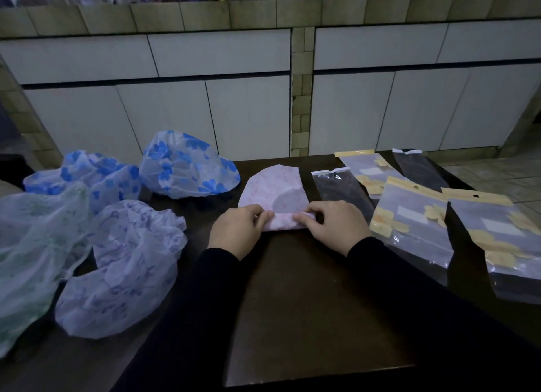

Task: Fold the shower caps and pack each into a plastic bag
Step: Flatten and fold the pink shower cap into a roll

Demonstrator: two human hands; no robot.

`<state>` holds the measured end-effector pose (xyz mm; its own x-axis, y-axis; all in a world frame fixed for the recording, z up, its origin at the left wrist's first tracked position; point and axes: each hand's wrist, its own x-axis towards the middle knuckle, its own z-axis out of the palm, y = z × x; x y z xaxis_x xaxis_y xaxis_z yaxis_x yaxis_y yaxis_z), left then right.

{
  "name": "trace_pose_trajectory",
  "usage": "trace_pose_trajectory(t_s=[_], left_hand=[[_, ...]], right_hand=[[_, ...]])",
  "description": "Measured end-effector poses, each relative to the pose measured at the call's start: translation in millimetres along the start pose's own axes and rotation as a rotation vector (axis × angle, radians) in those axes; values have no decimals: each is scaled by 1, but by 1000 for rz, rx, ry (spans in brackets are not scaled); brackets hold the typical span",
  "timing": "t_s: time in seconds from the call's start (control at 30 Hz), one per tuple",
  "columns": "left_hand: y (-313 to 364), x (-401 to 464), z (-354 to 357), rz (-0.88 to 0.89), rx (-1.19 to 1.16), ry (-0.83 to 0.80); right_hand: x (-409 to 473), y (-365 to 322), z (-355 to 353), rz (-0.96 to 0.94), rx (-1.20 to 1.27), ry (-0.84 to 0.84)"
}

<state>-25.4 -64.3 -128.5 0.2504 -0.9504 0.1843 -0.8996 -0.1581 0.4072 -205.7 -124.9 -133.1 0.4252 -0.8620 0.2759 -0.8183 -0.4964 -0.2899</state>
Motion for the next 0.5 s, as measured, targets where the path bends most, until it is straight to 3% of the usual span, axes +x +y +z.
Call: trace_pose_trajectory(t_s=[0.23,0.4,0.5], left_hand=[[4,6,2,-118,-11,12],[4,1,1,-23,-22,118],[8,-2,2,96,9,78]], right_hand=[[10,-6,5,46,-165,57],[7,-7,7,-101,-105,132],[6,-8,7,-178,-121,81]])
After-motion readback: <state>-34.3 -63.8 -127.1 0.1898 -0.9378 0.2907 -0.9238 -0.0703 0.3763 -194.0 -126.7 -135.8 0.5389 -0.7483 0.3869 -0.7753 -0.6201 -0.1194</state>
